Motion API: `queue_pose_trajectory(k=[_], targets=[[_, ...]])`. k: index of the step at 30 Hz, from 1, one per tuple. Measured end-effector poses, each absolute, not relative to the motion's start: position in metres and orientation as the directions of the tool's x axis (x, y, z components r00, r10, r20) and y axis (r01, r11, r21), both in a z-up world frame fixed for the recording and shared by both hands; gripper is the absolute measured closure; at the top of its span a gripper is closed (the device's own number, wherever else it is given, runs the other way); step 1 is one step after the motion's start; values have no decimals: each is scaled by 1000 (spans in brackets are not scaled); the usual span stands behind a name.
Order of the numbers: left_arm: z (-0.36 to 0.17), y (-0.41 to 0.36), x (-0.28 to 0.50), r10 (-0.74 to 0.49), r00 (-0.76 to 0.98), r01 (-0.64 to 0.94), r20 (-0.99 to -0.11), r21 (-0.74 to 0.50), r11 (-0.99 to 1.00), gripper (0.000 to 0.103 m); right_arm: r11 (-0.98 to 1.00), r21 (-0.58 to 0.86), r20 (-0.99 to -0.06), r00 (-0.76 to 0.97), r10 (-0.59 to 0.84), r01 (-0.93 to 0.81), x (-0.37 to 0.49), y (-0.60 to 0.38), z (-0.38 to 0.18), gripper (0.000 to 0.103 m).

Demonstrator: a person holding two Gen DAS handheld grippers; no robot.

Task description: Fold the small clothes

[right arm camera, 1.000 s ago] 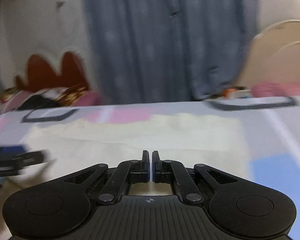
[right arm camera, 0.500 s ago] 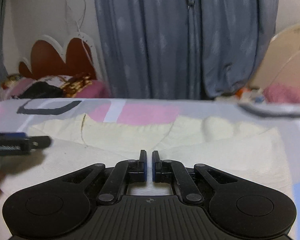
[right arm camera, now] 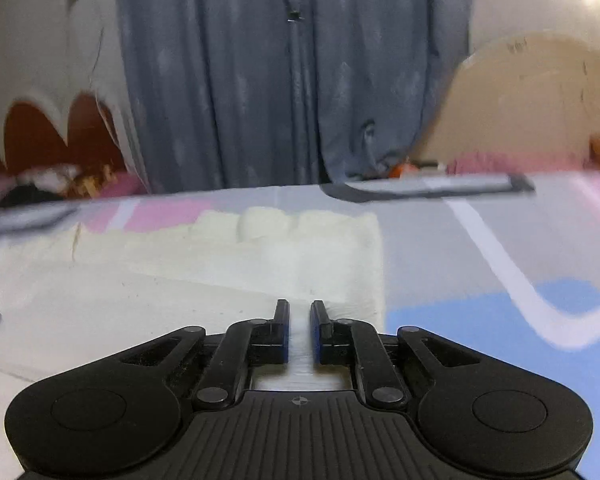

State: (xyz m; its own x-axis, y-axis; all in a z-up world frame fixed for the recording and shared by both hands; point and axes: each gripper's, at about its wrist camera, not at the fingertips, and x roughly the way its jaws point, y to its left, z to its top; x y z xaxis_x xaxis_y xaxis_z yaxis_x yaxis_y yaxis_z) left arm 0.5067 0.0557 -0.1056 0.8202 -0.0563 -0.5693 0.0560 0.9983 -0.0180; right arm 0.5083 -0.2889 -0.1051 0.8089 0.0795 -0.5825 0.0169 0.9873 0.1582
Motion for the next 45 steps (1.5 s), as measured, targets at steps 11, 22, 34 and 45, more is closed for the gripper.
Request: queue_pose_trajectory(k=[11,22,34,45], targets=[[-100,12,486,-97,810,131,-579,17,991,10,996,31,-550,831,83,-78,468,-264,-104,82],[-116,-9,497,-21,773,98,-634,86,991,6,996,21,-583,808,79,-82,466,-263,-119,82],[-120,-11,493,1,775,75,-631,94,993,2,994,34,-573,813,106,-105,467,-270,-123,82],[-104,2,492,-21,787,67,-617,52,996,11,993,49,-578,808,117,-109,466,-276,-112,82]])
